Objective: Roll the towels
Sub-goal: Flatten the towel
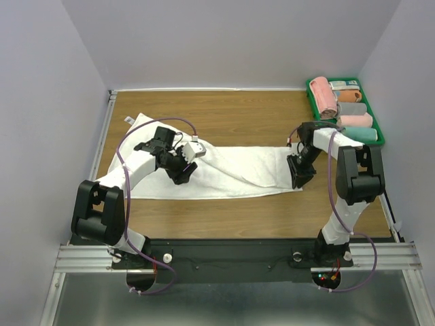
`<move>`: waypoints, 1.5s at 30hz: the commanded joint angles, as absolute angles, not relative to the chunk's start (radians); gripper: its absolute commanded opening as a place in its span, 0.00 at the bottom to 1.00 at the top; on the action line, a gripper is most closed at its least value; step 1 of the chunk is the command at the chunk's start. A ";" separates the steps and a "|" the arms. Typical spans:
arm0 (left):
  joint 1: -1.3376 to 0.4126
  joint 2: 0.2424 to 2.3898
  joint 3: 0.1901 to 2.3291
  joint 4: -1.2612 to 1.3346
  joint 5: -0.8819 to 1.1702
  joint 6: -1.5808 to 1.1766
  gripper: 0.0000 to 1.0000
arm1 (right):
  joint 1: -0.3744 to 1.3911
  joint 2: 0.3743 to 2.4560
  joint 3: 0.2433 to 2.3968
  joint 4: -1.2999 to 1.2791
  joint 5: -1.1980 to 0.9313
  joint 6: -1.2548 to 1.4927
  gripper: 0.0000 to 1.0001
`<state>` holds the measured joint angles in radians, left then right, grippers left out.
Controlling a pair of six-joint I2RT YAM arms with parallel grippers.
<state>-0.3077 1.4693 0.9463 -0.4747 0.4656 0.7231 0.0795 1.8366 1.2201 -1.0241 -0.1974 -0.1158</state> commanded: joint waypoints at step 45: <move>-0.344 1.583 0.834 -0.354 0.359 0.781 0.55 | -0.061 2.155 2.151 -1.224 -0.525 -0.107 0.16</move>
<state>-0.3401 1.5383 0.8234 -0.3466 0.3676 0.7662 -0.0681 2.1681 2.1365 -1.0031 -0.4469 -0.0051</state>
